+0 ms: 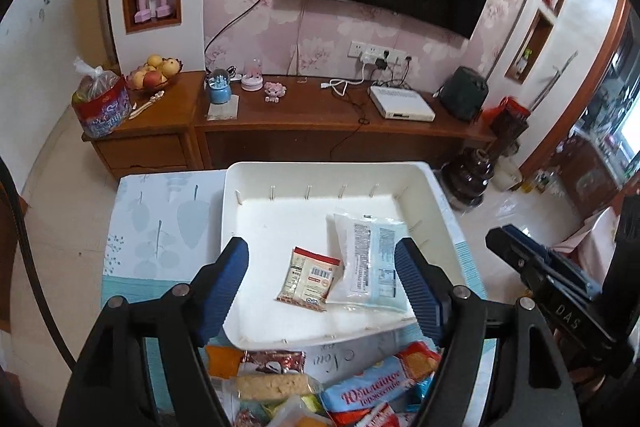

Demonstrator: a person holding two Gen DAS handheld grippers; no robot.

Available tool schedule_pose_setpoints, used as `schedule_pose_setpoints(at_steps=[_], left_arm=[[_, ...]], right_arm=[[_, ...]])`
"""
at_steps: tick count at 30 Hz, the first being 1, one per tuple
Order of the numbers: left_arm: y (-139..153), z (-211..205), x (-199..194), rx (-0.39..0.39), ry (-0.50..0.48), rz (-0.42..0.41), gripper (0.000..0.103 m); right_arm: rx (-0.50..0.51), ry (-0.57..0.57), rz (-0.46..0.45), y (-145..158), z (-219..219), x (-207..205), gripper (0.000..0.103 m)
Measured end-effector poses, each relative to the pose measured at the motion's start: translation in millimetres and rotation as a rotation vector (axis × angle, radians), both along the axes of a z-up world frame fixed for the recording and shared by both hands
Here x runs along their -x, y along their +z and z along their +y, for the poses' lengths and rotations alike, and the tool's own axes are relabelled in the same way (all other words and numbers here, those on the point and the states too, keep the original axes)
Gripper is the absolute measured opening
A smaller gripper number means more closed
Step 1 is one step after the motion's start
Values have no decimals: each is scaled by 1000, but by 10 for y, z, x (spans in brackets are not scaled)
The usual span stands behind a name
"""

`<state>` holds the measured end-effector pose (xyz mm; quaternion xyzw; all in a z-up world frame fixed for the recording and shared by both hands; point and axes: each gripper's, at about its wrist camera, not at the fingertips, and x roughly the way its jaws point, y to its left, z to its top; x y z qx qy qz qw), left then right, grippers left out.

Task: Organize snacks
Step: 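Open left tool dropping cream-red packet while right tool releases white-blue bag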

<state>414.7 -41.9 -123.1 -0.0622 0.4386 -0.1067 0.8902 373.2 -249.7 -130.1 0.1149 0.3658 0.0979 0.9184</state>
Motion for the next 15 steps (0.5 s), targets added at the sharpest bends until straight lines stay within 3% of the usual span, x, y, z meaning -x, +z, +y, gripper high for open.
schedule_pose_setpoints(at_steps=[15], left_arm=[[463,501,1014,52,-24,-101,79]], right_arm=[[-21,-90,-49,463,166,932,37]])
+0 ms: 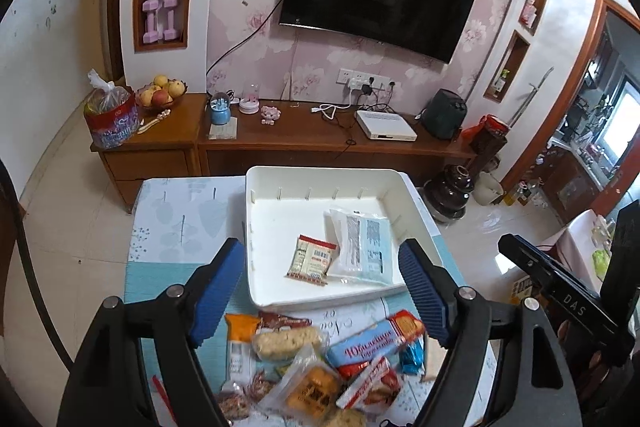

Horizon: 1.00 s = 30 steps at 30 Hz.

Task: Organize snacks
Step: 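Open left tool dropping cream-red packet while right tool releases white-blue bag, then withdraw both tools from the box back toward the remaining snacks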

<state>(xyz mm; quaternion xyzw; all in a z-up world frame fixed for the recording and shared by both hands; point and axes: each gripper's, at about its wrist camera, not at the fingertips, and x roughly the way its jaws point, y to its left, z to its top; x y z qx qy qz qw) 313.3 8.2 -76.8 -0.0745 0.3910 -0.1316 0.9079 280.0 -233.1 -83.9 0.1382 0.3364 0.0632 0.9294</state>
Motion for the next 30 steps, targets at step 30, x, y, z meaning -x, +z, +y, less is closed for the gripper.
schedule_pose_setpoints(at_steps=[30], left_arm=[[-596,139,1033,7,-125,214,80]], right_arm=[[87,-208,245,-412,-3,1314,51]])
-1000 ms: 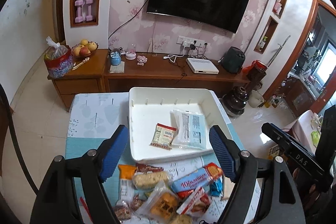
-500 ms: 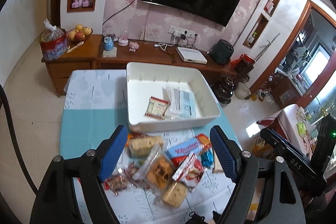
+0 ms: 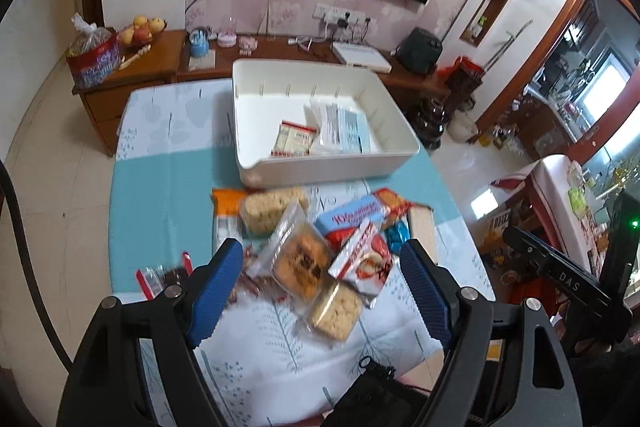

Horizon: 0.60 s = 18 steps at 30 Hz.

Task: Organize snacks
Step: 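Withdraw both tools from the box back toward the remaining snacks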

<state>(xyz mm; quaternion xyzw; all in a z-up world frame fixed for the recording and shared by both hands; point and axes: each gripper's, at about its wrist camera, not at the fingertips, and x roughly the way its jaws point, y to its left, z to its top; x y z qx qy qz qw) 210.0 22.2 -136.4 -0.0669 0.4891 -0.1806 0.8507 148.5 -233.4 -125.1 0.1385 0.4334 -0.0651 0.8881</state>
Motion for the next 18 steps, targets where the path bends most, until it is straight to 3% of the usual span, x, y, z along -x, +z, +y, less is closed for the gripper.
schedule_pose_setpoints(at_steps=[8,18], left_arm=[[-148,-383,-13,-15,38,84,80],[-428,-988,-27,-48,151,208,80]], right_arm=[[-90,28,95,-282,-337,-43,51],[-175,180,254,-583,-793,-356,51]])
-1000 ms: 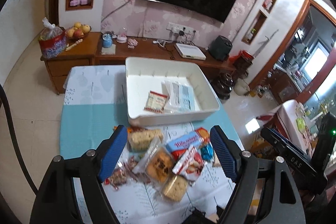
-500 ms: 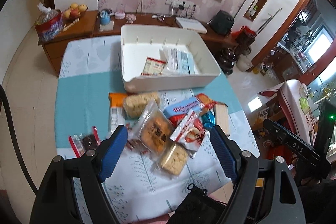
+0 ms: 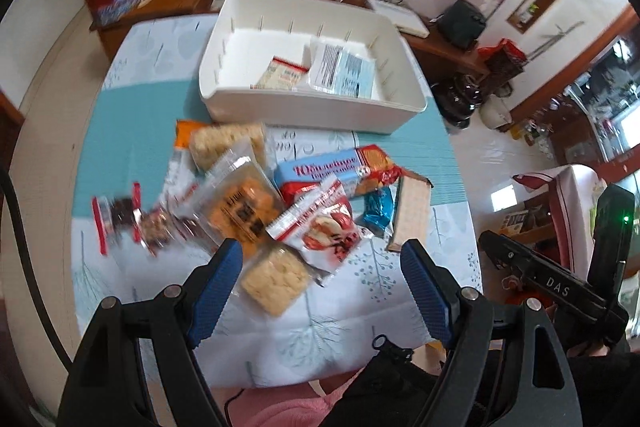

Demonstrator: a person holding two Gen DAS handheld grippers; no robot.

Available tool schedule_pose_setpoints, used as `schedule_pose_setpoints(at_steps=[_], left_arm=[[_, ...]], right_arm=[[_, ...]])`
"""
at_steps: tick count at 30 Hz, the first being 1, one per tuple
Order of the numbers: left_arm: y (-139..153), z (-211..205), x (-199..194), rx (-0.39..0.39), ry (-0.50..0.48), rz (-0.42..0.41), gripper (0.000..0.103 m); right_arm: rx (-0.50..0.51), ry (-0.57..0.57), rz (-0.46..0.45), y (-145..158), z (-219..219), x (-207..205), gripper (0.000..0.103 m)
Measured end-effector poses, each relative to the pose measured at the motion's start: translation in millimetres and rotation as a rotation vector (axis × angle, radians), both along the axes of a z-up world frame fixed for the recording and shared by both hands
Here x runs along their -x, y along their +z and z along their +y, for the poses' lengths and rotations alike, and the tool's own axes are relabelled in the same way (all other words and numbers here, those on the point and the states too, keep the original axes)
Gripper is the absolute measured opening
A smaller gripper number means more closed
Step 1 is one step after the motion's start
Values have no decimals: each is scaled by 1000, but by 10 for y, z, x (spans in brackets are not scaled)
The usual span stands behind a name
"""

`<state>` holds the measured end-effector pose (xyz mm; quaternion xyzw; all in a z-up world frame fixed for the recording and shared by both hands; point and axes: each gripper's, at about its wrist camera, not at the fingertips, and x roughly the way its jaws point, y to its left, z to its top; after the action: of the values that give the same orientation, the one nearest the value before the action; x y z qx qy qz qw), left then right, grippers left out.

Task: Organize snacks
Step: 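Withdraw both tools from the box back toward the remaining snacks, then lower left tool to red-white apple packet while right tool lowers to brown wafer packet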

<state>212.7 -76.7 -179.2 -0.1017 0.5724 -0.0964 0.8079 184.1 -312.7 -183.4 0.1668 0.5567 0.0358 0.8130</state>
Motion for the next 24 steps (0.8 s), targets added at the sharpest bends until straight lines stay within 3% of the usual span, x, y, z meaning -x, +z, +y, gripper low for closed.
schedule_pose_setpoints(at_steps=[14,19,24], left_arm=[[-550,-391,-164,-5,236,203,86],[-688,-427,-270,-3,289,256,88],[-854,-459,-414,-13,325,332,88]], right_arm=[[-1,292,189,-424,-140,-515,66],[41,360,250,-536,-120,-717,69],[10,367,318,-715,-192,-908,71]])
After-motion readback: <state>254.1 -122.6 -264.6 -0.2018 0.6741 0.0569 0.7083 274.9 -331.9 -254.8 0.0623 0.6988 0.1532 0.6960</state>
